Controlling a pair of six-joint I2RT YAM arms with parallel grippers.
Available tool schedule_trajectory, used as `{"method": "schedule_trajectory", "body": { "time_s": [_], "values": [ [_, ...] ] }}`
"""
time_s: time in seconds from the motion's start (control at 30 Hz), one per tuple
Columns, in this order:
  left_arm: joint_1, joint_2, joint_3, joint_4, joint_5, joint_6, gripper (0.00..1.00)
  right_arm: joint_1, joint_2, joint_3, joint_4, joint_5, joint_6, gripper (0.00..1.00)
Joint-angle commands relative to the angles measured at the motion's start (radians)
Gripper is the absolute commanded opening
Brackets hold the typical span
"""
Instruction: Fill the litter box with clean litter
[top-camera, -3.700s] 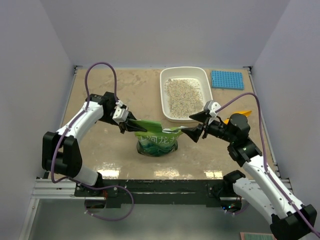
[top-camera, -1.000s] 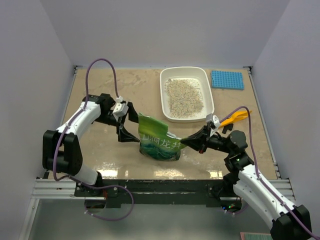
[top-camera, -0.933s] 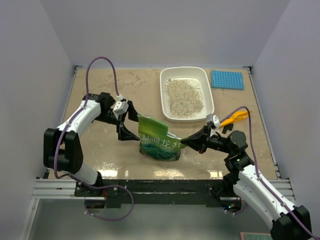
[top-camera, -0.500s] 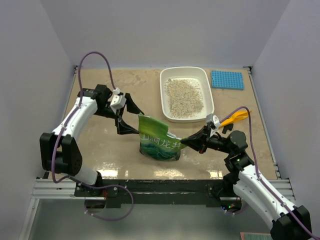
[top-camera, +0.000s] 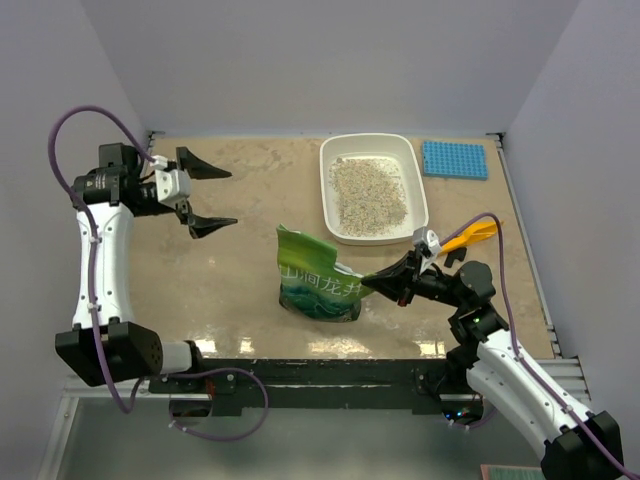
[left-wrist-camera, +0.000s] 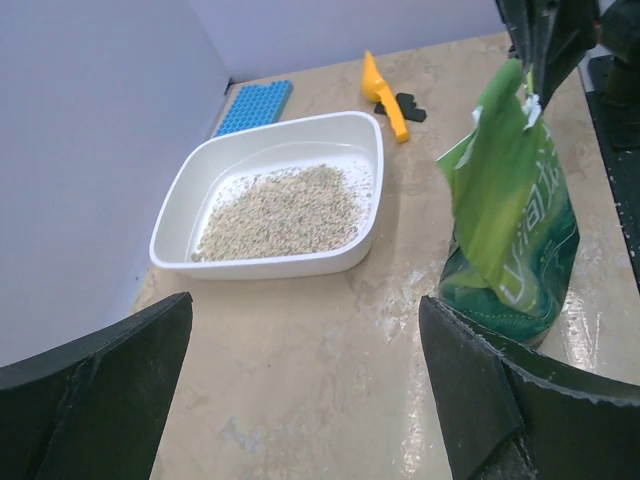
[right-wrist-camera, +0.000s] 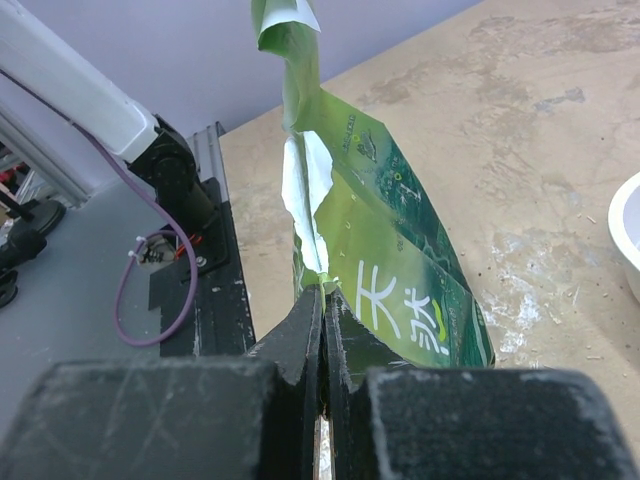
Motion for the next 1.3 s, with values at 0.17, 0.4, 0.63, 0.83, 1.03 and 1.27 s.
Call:
{"method": "schedule_trajectory", "body": {
  "time_s": [0.17, 0.4, 0.63, 0.83, 1.03, 1.27],
  "values": [
    [-0.081, -0.172, -0.067, 0.005, 0.231, 0.235, 1.0, 0.001, -0.004, 0.032, 0.063, 0.041, -0.022, 0.0],
    [-0.057, -0.263, -0.087, 0.002, 0.229, 0.417, 1.0, -0.001, 0.005, 0.035, 0.056, 0.054, -0.036, 0.0],
    [-0.104, -0.133, -0.021, 0.017, 0.095, 0.214, 1.0, 0.001, -0.018, 0.058, -0.001, 0.061, -0.056, 0.0],
    [-0.619, -0.2, -0.158, 0.634, -0.881, -0.708, 1.0, -0.001, -0.012, 0.043, 0.025, 0.061, -0.045, 0.0],
    [-0.628, -0.223, -0.237, 0.772, -1.054, -0.876, 1.0, -0.001, 0.008, 0.047, 0.029, 0.065, -0.053, 0.0],
    [-0.62, -0.272, -0.351, 0.985, -1.271, -1.174, 1.0, 0.001, -0.007, 0.052, -0.007, 0.076, -0.067, 0.0]
  ]
}}
